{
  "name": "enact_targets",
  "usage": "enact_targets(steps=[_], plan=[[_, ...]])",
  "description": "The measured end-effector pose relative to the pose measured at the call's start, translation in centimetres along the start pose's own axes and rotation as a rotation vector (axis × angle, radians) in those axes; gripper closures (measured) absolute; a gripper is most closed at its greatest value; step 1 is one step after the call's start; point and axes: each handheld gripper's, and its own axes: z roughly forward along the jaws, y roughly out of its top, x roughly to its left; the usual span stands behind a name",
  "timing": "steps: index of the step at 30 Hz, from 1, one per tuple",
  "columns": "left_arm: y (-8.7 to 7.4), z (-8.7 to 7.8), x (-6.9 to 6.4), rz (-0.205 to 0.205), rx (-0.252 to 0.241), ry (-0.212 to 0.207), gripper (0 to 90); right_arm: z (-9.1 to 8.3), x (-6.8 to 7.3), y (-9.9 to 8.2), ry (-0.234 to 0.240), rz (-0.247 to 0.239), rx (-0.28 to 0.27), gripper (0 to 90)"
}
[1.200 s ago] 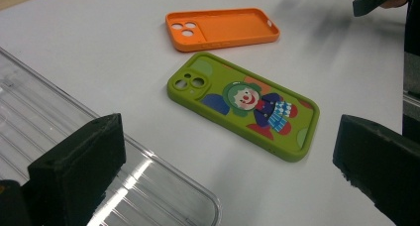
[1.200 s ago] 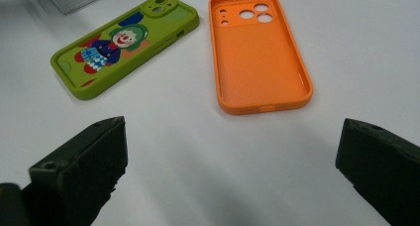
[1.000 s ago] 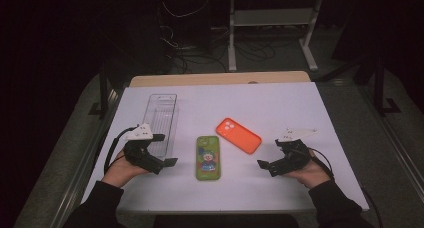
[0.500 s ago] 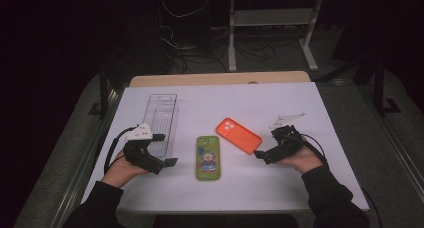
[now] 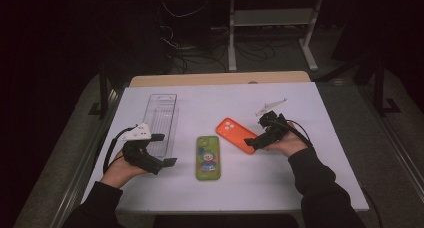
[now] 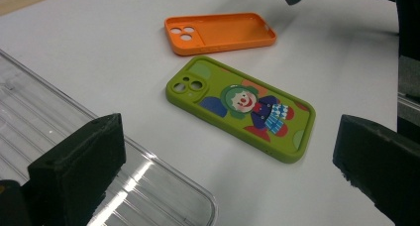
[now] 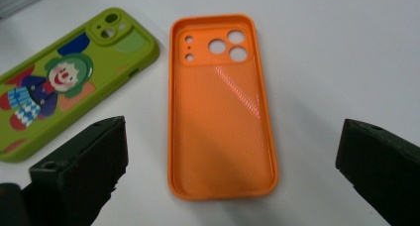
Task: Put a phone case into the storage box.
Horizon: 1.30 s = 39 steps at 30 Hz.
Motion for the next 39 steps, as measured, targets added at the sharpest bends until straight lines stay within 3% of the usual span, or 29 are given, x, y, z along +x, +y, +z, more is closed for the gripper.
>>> enact_targets(steps=[8, 26, 39], plan=[[0.0, -0.1, 0.0, 0.0, -0.001, -0.002, 0.0, 1.0, -0.2, 1.5, 0.009, 0.0, 0.005, 0.0], [0.0, -0.1, 0.0, 0.002, 0.0, -0.004, 0.0, 4.2, -0.8, 1.4, 0.013, -0.034, 0.206, 0.0], [0.0, -0.1, 0.0, -0.006, 0.0, -0.004, 0.0, 5.7, -0.3, 0.9, 0.019, -0.046, 0.29, 0.8]])
